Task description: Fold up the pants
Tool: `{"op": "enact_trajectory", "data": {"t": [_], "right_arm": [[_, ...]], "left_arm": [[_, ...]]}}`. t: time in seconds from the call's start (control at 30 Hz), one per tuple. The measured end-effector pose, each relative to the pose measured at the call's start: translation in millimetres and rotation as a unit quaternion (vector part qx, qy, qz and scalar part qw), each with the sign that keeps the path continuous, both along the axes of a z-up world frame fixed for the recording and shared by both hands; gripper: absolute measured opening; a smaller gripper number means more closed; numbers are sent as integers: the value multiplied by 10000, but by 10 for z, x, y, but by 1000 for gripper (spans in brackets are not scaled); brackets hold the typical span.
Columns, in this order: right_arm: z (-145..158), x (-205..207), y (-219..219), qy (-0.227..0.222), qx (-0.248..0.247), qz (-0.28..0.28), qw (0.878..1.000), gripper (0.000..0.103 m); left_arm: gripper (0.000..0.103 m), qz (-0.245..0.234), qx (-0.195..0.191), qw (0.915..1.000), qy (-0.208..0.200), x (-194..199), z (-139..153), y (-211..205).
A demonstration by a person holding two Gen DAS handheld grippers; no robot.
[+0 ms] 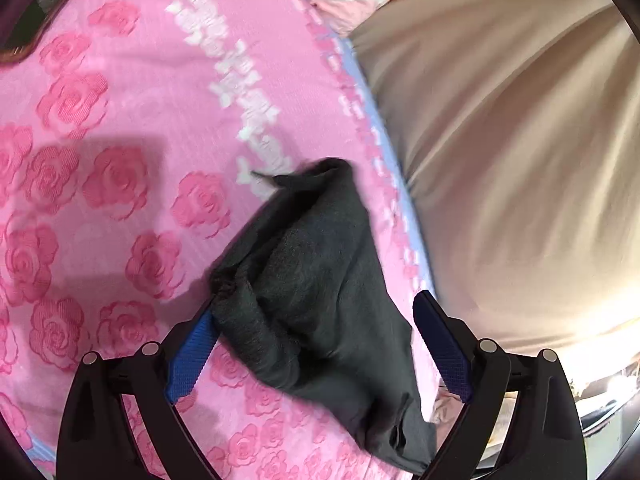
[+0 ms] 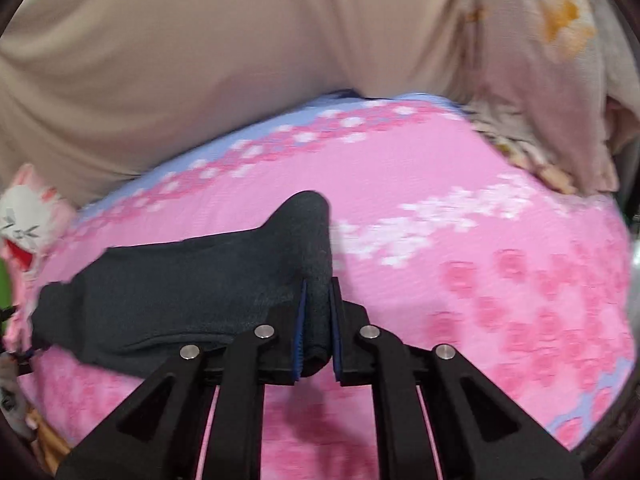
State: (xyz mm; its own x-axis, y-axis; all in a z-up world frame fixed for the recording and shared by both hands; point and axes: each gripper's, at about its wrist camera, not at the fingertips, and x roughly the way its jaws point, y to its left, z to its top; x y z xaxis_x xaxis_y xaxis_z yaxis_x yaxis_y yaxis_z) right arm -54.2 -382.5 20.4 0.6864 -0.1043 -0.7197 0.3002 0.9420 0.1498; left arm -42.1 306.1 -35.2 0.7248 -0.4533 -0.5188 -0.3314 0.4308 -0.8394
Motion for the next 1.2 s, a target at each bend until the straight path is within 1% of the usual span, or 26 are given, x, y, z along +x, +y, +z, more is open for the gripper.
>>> {"op": "enact_trajectory", "data": {"t": [0.03,0.1,0.13,0.23,0.27,0.3,0.33,0.37,0.43,0.5,0.53,0.57,0.63,0.7,0.73,0.77,0.8,0.83,0.87,0.9,0.93,0.97,1.03,1.1,1.17,1.2], "right_arm": [[-132,30,-14,161,39,-59,9998,9],[-317,9,-3,344,-69,-152,9993,10],[-372,2,3,368,-38,-186,9991,10],[-407,-25,-95,295,220,-262,9990,11],[-408,-28,-102,281,313,-261,9988,12],[-409,-45,-129,271,403,-259,9985,12],[-408,-60,-142,265,444,-263,9983,14],[-408,-79,-153,260,477,-248,9982,14],[-399,-111,-154,262,471,-281,9981,17],[-354,-158,-186,167,495,-401,9978,26],[-328,-177,-220,71,525,-475,9975,33],[-284,-222,-244,-91,584,-549,9967,38],[-213,-276,-247,-319,732,-502,9955,40],[-141,-303,-186,-480,831,-300,9949,42],[-113,-313,-148,-534,881,-173,9945,46],[-87,-321,-120,-592,927,-55,9939,50],[-59,-348,-79,-676,1003,68,9926,52],[-43,-374,-42,-740,1099,198,9910,56],[-36,-396,-13,-774,1144,299,9900,60],[-37,-417,4,-794,1170,376,9892,62],[-45,-434,12,-797,1182,434,9888,67],[-55,-452,16,-791,1200,484,9884,70],[-87,-471,-23,-775,1329,550,9866,72],[-122,-461,-66,-766,1501,624,9837,73],[-157,-407,-124,-725,1587,667,9824,75],[-173,-356,-161,-695,1581,647,9828,75]], "left_arm": [[91,-30,-25,10000,30,-7,-34,-20],[91,-24,179,9998,-26,-32,0,-97],[91,-52,131,9999,-5,-19,-11,-125],[91,5,242,9997,57,52,-3,-190],[87,14,225,9997,-5,79,-6,-200],[73,18,164,9998,-103,98,-13,-195],[29,24,103,9998,-189,109,-20,-181],[12,20,160,9996,-227,128,1,-163],[11,-40,191,9983,-549,86,196,-175],[11,-395,633,9918,-1034,53,672,-371],[11,-594,819,9874,-1219,47,889,-502],[11,-848,970,9810,-1449,40,1149,-678],[11,-1446,1193,9635,-1910,23,1631,-1097],[11,-2106,1425,9362,-2427,-31,2123,-1667],[12,-2442,1554,9192,-2669,-64,2333,-1996],[12,-2713,1630,9051,-2838,-115,2473,-2286],[13,-3064,1708,8880,-2975,-156,2607,-2660],[14,-3362,1769,8746,-3014,-172,2666,-2968],[19,-3633,1798,8635,-3001,-200,2677,-3245],[41,-3985,1785,8487,-2985,-229,2642,-3592],[72,-4136,1748,8424,-2979,-244,2600,-3757],[89,-4212,1740,8396,-2957,-264,2508,-3953],[88,-4123,1868,8432,-2902,-269,2382,-4106],[88,-4067,1832,8526,-2721,-250,2241,-4113],[88,-3976,1681,8711,-2341,-112,2043,-4010],[88,-3890,1701,8775,-2231,19,1995,-3965]]}}
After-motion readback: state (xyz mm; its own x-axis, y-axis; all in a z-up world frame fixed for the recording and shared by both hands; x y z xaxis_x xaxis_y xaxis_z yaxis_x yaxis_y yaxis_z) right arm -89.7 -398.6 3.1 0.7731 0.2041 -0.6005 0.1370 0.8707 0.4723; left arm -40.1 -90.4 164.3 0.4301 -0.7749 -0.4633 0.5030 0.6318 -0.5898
